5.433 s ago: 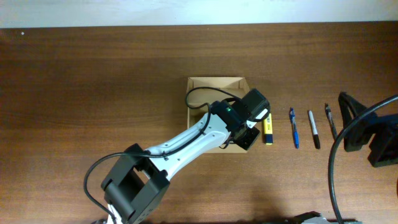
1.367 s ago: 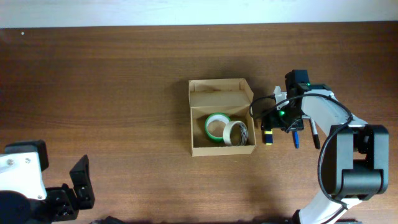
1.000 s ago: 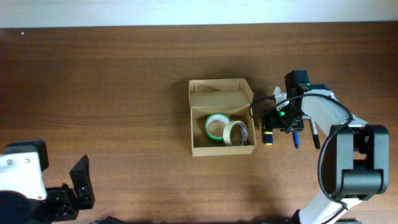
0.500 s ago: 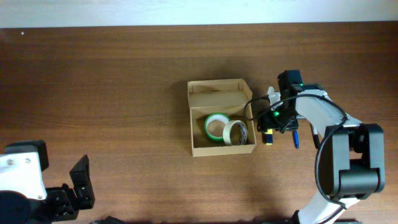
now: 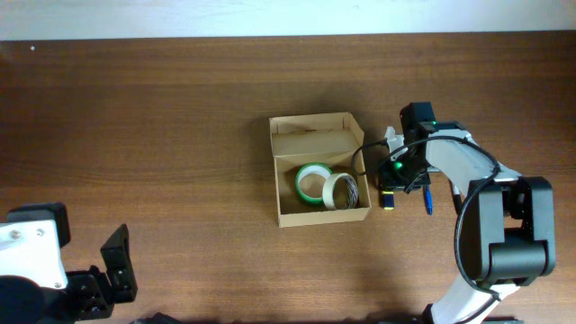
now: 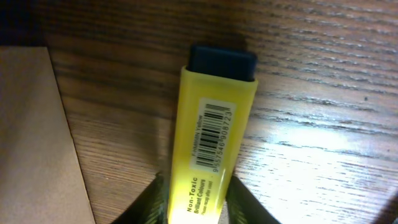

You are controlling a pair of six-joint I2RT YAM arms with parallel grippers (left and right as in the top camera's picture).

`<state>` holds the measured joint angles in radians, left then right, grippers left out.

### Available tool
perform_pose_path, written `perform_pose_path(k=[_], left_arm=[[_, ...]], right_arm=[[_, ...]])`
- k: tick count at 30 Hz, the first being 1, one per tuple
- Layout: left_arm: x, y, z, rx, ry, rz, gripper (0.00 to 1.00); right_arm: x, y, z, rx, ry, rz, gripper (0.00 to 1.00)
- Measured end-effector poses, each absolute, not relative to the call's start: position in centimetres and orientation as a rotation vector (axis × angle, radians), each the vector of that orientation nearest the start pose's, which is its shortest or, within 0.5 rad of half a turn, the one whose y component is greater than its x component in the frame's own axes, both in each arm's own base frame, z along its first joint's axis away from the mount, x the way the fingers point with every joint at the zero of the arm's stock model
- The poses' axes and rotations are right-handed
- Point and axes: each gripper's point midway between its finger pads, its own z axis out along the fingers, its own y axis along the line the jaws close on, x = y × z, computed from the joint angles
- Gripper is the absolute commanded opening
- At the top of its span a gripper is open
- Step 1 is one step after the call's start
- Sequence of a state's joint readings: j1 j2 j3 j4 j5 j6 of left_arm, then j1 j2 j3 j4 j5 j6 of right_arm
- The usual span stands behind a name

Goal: Pack container
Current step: 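Lower the right gripper and grasp the yellow highlighter, then carry the yellow highlighter into the box and release it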

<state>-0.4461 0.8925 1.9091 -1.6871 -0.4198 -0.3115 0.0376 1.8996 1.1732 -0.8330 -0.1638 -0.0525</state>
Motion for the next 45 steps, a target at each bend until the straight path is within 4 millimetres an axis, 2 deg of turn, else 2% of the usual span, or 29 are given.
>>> perform_pose_path(k=[9, 14, 20, 22, 25, 29, 30, 35, 39, 41, 45], left_arm=[[13.2, 1.4, 41.5, -0.077, 2.173, 0.042, 0.99], [13.2, 1.4, 41.5, -0.077, 2.173, 0.042, 0.99], [13.2, 1.5, 41.6, -0.079, 2.172, 0.046, 0.99], [13.2, 1.5, 41.6, -0.081, 2.171, 0.048, 0.99], [13.3, 1.6, 41.6, -0.081, 2.171, 0.050, 0.99], [13.3, 1.7, 41.6, -0.084, 2.169, 0.057, 0.99], [13.3, 1.7, 41.6, -0.086, 2.168, 0.060, 0.99], [13.3, 1.9, 41.7, -0.092, 2.164, 0.072, 0.99], [13.3, 2.1, 41.7, -0.100, 2.160, 0.085, 1.00], [13.3, 2.2, 41.8, -0.102, 2.158, 0.090, 1.00], [13.3, 2.3, 41.8, -0.106, 2.155, 0.097, 1.00]], right_arm=[[33.0, 4.1, 0.2, -0.141, 3.116, 0.257, 0.09], [32.9, 4.1, 0.3, -0.140, 3.121, 0.258, 0.04], [32.4, 3.8, 1.3, -0.138, 3.162, 0.241, 0.04], [33.0, 3.7, 2.6, -0.139, 3.150, 0.228, 0.04], [34.5, 3.6, 6.1, -0.144, 3.082, 0.210, 0.04], [36.4, 3.6, 13.0, -0.152, 2.932, 0.191, 0.04], [36.6, 3.6, 15.0, -0.153, 2.891, 0.185, 0.04], [35.5, 3.6, 21.4, -0.158, 2.788, 0.175, 0.04], [34.0, 4.6, 24.3, -0.227, 2.725, 0.188, 0.04], [33.1, 6.3, 25.0, -0.314, 2.705, 0.222, 0.04], [31.5, 11.1, 25.2, -0.570, 2.667, 0.314, 0.04]])
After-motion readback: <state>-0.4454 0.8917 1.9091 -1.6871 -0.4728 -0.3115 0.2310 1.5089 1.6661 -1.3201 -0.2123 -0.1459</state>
